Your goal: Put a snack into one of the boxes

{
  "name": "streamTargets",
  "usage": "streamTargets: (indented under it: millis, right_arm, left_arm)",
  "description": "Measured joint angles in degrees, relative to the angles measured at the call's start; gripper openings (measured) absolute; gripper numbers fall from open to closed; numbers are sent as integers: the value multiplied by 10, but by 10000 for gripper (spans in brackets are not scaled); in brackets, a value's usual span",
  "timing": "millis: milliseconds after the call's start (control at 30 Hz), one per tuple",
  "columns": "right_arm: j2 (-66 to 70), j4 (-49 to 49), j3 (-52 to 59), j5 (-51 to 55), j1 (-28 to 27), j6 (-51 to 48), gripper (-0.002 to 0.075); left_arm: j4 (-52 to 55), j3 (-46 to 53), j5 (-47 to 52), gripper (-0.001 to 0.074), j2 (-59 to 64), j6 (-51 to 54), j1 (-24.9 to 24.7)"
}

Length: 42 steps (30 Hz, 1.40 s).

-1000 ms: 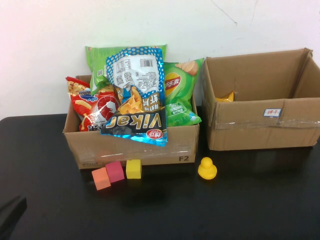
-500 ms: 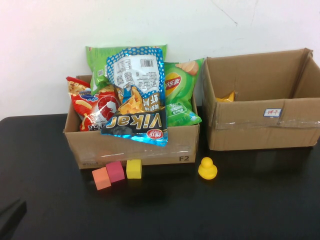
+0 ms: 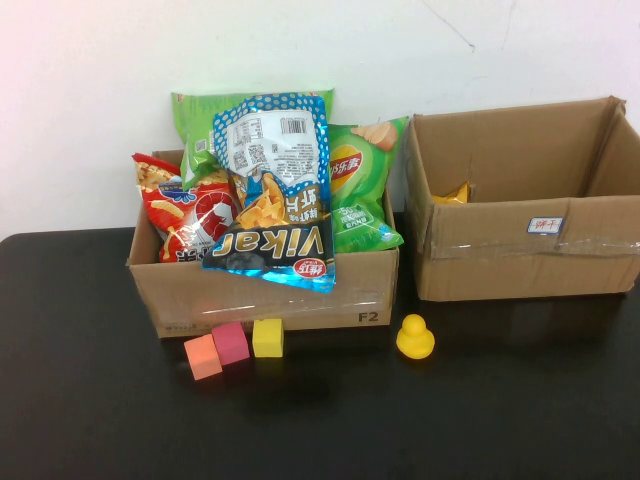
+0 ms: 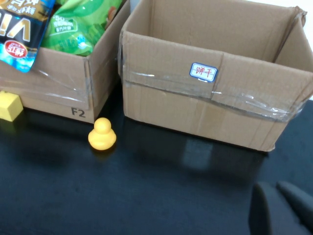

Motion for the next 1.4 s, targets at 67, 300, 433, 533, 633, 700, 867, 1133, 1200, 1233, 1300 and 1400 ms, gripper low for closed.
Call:
streamTargets:
  millis: [67,300,433,533,633,700,867,1133,1200,1233,1300,1400]
  right_arm:
    - [0,0,0,0,0,0,3]
    - [0,0,0,0,0,0,3]
    - [0,0,0,0,0,0,2]
    - [0,0,0,0,0,0,2]
    - [0,0,0,0,0,0,2]
    - [0,0,0,0,0,0,2]
    - [0,0,0,0,0,0,2]
    - [0,0,0,0,0,0,1]
    - [0,0,0,0,0,0,1]
    - [0,0,0,0,0,0,1]
    - [0,0,0,0,0,0,1]
    - [0,0,0,0,0,0,1]
  left_arm:
    - [-29,20,-20,-1,-4,50,10]
    - [-85,90,-127,-1,-4,191,14]
    - [-114,91,-117,-1,-4,202,29]
    - [-125,91,-115,-1,-4,219,46]
    - [-144,90,-114,-1,-4,239,60]
    - [-173,90,-112,-1,-4,264,65]
    - [-233,90,-111,-1,-4,335,66]
    - [-213,90,-111,-1,-4,342,67]
    - [-203,90,-111,-1,-4,341,67]
    - [-192,90,-111,-1,-4,341,67]
    - [-158,90,-112,-1,-4,341,67]
    - [-114,90,-112,-1,-4,341,67]
